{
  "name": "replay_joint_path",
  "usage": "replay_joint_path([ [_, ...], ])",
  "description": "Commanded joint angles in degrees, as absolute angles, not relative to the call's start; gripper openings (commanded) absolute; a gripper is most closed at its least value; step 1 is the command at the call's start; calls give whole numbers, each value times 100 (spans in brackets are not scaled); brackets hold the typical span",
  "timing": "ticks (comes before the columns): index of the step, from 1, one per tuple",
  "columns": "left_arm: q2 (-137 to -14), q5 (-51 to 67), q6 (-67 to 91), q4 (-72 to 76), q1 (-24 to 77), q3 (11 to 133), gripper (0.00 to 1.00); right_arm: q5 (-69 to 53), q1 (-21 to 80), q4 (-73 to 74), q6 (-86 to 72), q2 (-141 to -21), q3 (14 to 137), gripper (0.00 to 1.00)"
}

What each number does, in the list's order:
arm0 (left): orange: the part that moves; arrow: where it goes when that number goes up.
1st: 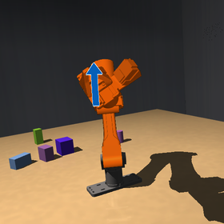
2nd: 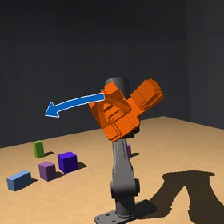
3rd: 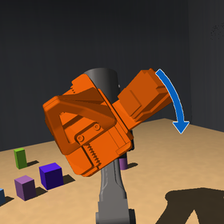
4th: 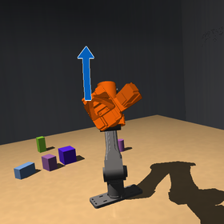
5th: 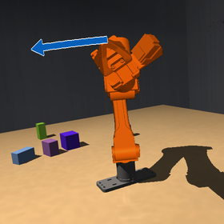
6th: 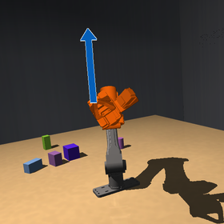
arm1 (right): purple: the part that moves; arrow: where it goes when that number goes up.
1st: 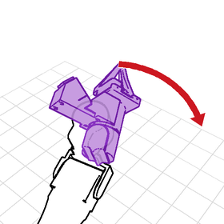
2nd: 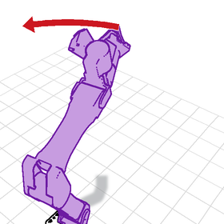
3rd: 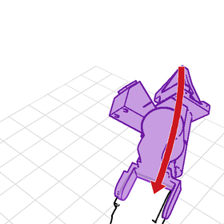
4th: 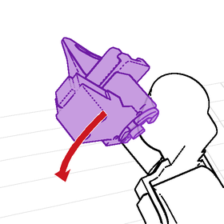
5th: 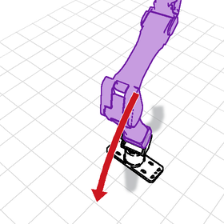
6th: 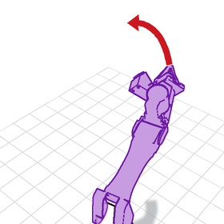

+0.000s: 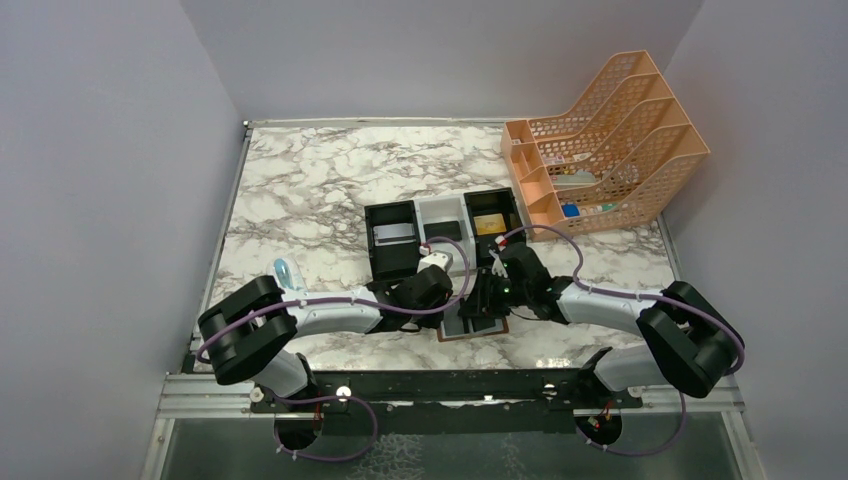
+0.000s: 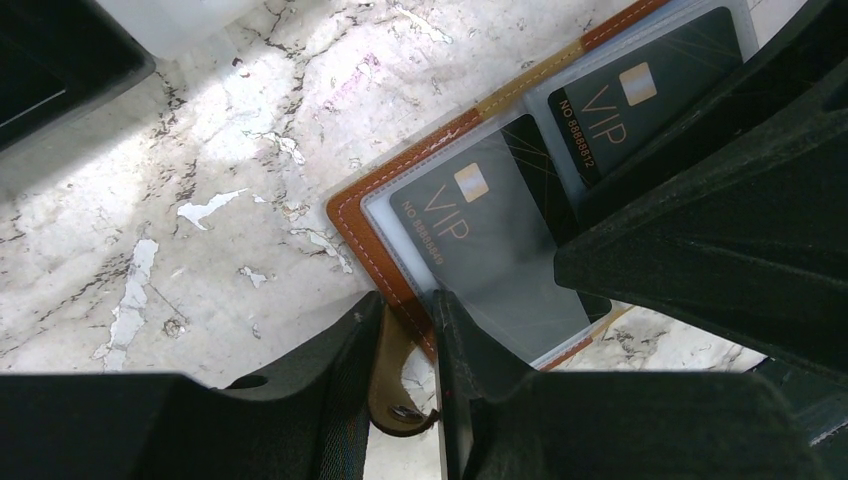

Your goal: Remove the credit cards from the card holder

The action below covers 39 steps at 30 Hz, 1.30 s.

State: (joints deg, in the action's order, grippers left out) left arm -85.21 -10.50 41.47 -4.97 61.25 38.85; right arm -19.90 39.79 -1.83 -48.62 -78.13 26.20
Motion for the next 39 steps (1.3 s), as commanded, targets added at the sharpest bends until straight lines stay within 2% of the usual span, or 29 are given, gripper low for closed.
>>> replay_joint_path([
  [1,-8673,-1072,4147,-616,6186,3823,27,-2103,4013,-365,-4886,-7844,2585,32],
  [9,-8675,-1064,4148,-658,6185,3823,25,-1897,4016,-242,-4922,-7781,2628,27],
  [16,-8675,-1064,4122,-663,6187,3870,24,-1878,4016,-243,-4988,-7792,2584,18],
  [21,-8673,-1072,4130,-670,6187,3851,24,-1161,4017,592,-4648,-7622,2921,27],
  [26,-8700,-1064,4131,-677,6187,3881,23,-1069,4017,765,-4423,-7709,2980,32],
  [32,-8766,-1054,4090,-681,6187,3973,23,-1212,4017,606,-4460,-8101,2903,31],
  [39,-8846,-1033,4068,-677,6196,3990,22,-1731,4017,44,-4691,-8136,2685,26],
])
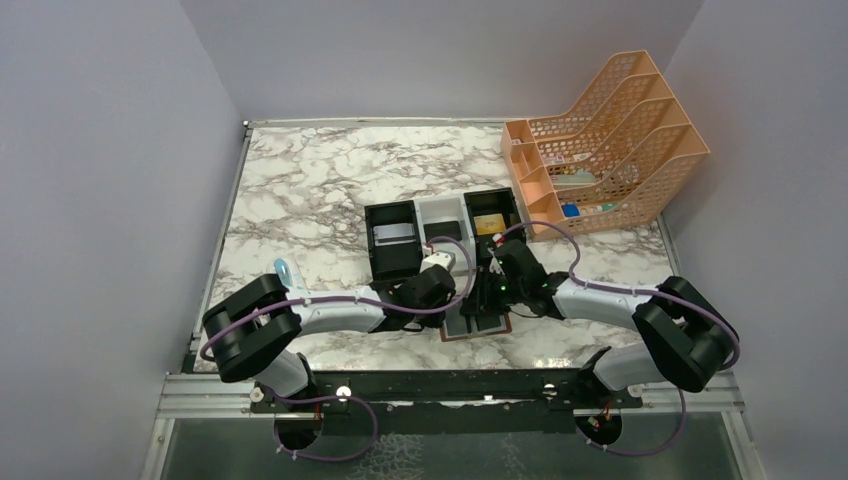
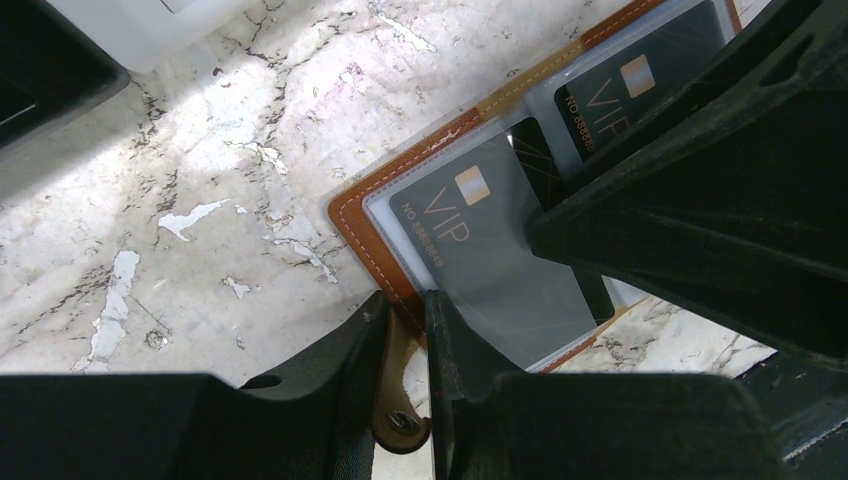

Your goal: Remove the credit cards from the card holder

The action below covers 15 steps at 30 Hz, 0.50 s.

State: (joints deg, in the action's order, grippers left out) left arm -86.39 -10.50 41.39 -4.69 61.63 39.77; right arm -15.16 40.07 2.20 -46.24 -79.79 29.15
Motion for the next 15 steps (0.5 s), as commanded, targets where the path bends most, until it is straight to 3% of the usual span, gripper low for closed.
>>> replay_joint_path([
  [1,-8847,-1027,4077,-678,6196,3986,22,-1905,4014,-176,-4796,-8146,2604,25],
  [5,-8819,-1035,4087,-704,6205,3974,21,-2308,4016,-918,-5184,-8176,2365,20],
  [15,-8809,-1136,4095,-835,6201,3935,18,-2798,3759,-1013,-4931,-7739,2240,13],
])
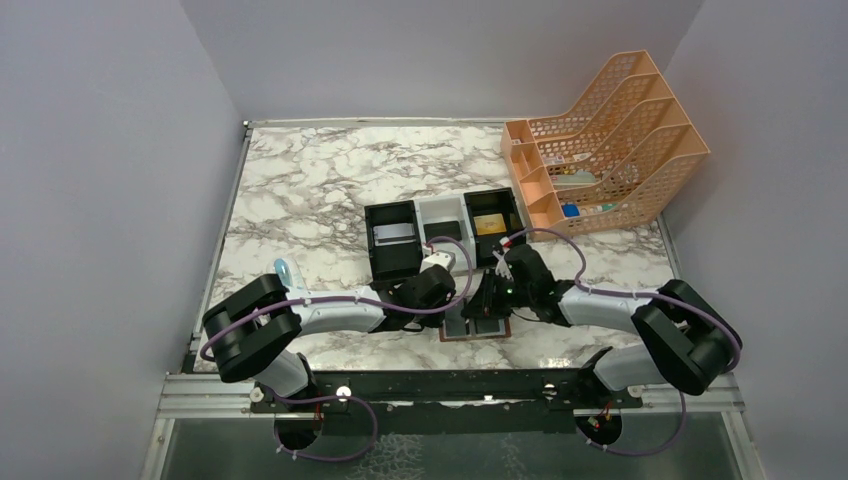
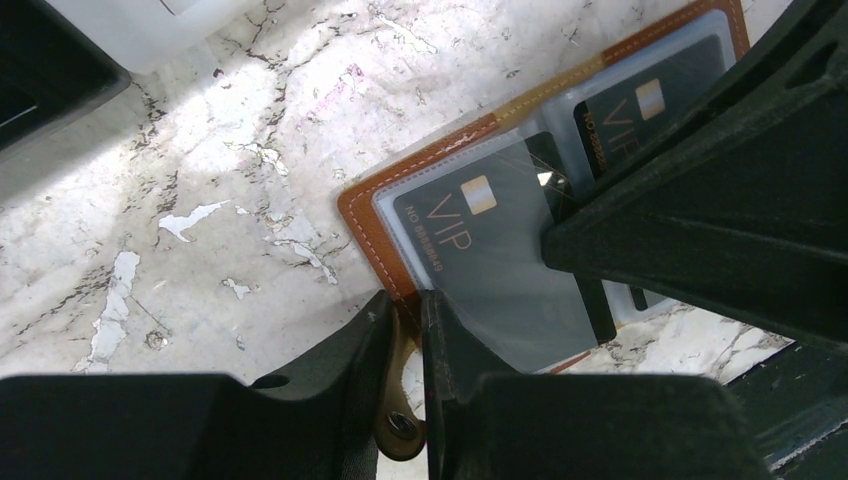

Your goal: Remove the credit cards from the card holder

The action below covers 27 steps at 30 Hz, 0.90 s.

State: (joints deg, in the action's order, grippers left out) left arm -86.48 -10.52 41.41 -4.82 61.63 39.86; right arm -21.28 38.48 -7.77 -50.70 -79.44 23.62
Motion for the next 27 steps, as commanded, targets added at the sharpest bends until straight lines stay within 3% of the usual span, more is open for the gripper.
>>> replay_joint_path([
  [1,-8826,-1143,4096,-836,6205,3942,18,-2926,3712,-1003,-4890,-7723,2241,14],
  [7,-8868,-1126,4080,-840,6203,4003,17,-3342,3540,-1198,-4863,-7713,2133,21],
  [11,-8868,-1125,4055,-842,6205,4018,17,-3516,3511,-1432,-4961,-7795,2103,14],
  [13,-8868,-1134,4055,-855,6203,4025,17,-3522,3473,-1454,-4978,-7802,2084,2],
  [14,-8873,-1134,4052,-866,6203,4031,16,-3529,3439,-1432,-4972,-7788,2076,1],
  [27,-8994,-1274,3916,-1090,6212,4278,14,-3829,2725,-547,-4220,-7247,1874,1],
])
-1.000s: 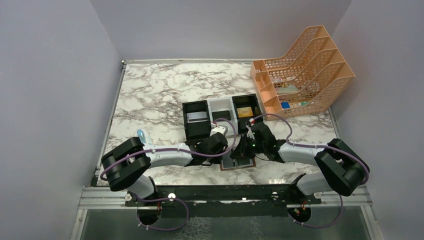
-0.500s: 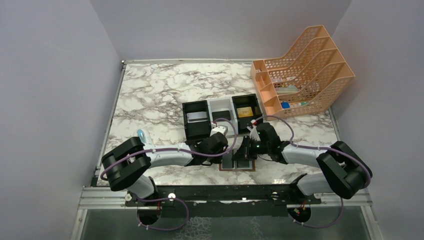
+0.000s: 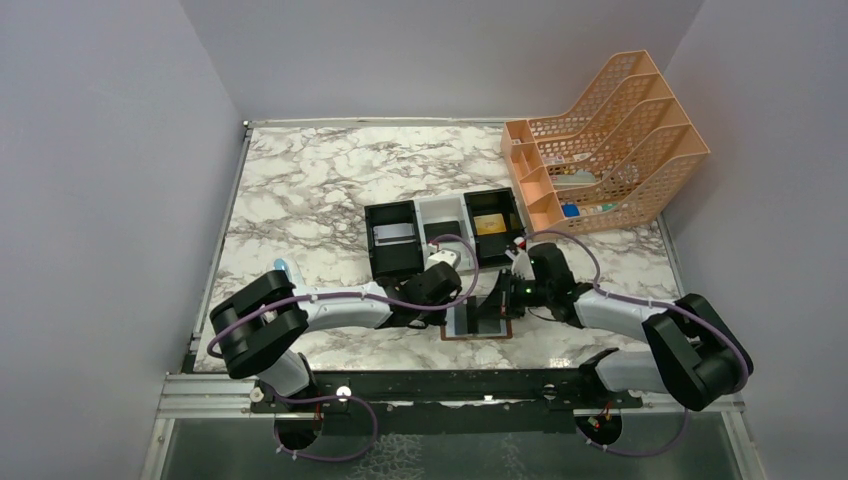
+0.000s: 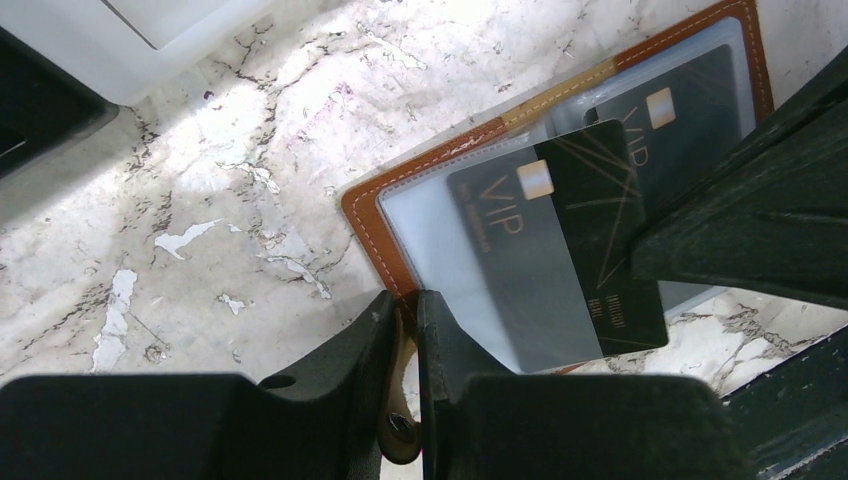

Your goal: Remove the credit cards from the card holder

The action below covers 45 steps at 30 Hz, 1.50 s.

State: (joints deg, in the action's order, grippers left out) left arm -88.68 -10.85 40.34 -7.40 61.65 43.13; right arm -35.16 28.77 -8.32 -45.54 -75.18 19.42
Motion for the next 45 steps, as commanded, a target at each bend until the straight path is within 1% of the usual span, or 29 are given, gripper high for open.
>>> replay_joint_path([
  [1,-8984,-1274,3928,-1090,6209,4258,14,-3817,2705,-489,-4187,-7210,1872,1],
  [4,-8921,-1266,3970,-1088,6219,4222,15,-3818,2680,-472,-4187,-7191,1855,1],
  [6,-8845,-1261,3988,-1092,6229,4227,16,-3851,2681,-579,-4285,-7255,1828,1],
  [9,-8608,-1266,4018,-1150,6240,4289,26,-3905,2680,-802,-4479,-7420,1763,1],
  [11,-8387,-1212,4061,-1222,6241,4413,29,-3952,2681,-929,-4552,-7541,1743,1],
  [12,-8253,-1157,4068,-1242,6271,4502,32,-3946,2680,-970,-4578,-7588,1732,1],
  [15,-7936,-1171,4105,-1334,6368,4758,59,-3876,2681,-1048,-4630,-7654,1723,1],
  [16,-7863,-1210,4123,-1415,6372,4857,62,-3852,2681,-1040,-4630,-7655,1727,1],
  [19,-7656,-1206,4166,-1516,6381,5006,64,-3764,2681,-970,-4623,-7611,1740,1],
  [23,-7655,-702,4162,-1156,6381,4927,64,-3681,2680,-926,-4611,-7546,1740,1],
  [24,-7726,-551,4177,-1023,6381,4882,62,-3675,2681,-898,-4607,-7542,1752,1],
  [26,-7889,-468,4351,-837,6398,4790,54,-3651,2676,-875,-4605,-7539,1753,1],
  [30,-8133,-430,4827,-257,6456,4418,44,-3630,2681,-878,-4627,-7528,1750,1],
  [33,-8352,-624,4961,-206,6460,4280,38,-3608,2680,-876,-4652,-7484,1738,1],
  [36,-8505,-893,5037,-338,6459,4211,34,-3604,2681,-866,-4658,-7439,1736,1],
  [40,-8642,-1048,5055,-144,6459,4041,32,-3619,2676,-895,-4702,-7418,1719,1],
  [45,-8880,-1136,4932,-36,6460,4012,28,-3676,2681,-945,-4723,-7451,1720,1],
])
